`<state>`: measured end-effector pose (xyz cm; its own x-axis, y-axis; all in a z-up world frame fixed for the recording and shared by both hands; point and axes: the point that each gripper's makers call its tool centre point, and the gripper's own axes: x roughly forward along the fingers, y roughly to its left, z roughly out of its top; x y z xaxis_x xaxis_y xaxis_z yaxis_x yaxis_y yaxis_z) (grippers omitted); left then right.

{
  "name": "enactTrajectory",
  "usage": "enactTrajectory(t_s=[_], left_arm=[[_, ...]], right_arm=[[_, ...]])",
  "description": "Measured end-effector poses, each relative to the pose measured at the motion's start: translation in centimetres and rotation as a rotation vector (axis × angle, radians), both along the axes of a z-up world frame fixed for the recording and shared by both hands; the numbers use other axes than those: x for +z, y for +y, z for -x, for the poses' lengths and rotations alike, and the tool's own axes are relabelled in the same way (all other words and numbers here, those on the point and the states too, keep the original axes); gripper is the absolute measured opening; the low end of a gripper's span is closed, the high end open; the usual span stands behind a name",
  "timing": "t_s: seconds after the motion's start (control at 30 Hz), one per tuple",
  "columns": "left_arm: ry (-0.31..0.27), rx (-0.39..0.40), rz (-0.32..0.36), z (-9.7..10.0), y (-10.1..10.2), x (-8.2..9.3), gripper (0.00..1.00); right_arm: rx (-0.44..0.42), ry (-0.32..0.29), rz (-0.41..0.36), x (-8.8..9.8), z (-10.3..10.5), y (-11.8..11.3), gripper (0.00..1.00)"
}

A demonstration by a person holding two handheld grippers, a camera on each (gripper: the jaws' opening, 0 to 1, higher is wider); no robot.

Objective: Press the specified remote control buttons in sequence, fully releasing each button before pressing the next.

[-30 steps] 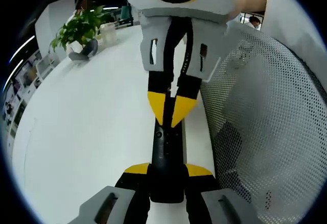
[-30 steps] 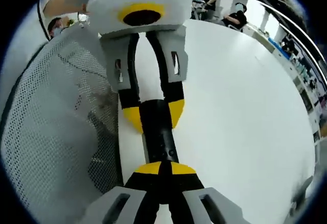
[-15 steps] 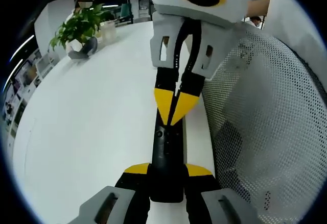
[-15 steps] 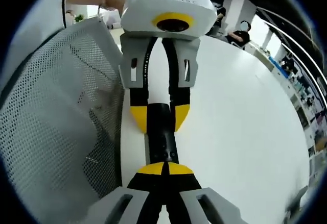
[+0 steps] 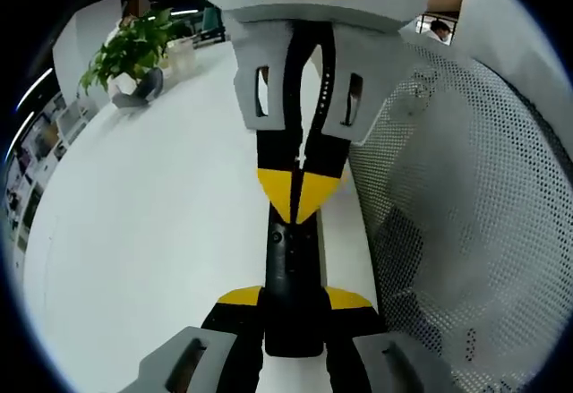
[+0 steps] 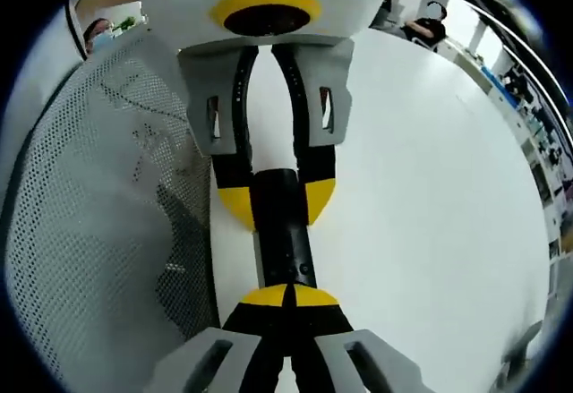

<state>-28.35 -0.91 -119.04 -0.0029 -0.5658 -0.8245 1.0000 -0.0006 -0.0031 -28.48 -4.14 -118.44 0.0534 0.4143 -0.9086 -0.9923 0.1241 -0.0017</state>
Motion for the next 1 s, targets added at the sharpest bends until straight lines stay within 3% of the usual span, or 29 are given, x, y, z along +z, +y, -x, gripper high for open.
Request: enactTrajectory(t_s=[0.1, 0.2, 0.27, 0.53, 0.63, 0.77, 1.0], left_arm=[[0.002, 0.0, 0.01, 0.0, 0.0, 0.0, 0.24], [0.003, 0.003, 0.013, 0.0, 0.0, 0.0, 0.24], [0.006, 0.005, 0.011, 0.0, 0.0, 0.0, 0.24], [0.011, 0.013, 0.01, 0.0, 0.0, 0.0, 0.24], [0.01, 0.014, 0.013, 0.0, 0.0, 0.0, 0.24], [0.011, 0.019, 0.021, 0.0, 0.0, 0.0, 0.24], [0.01, 0.019, 0.02, 0.0, 0.0, 0.0, 0.24]], right_arm=[[0.008, 0.008, -0.044, 0.1, 0.0, -0.1, 0.0], [-0.011, 0.069, -0.128, 0.3, 0.1, -0.1, 0.0], [-0.082, 0.118, -0.146, 0.3, 0.0, -0.3, 0.0], [-0.034, 0.034, -0.084, 0.1, 0.0, -1.1, 0.0], [0.021, -0.019, 0.002, -0.1, -0.1, -1.0, 0.0], [0.057, -0.062, 0.055, -0.3, 0.0, -0.9, 0.0], [-0.005, -0.016, -0.053, 0.0, -0.1, -1.2, 0.0]])
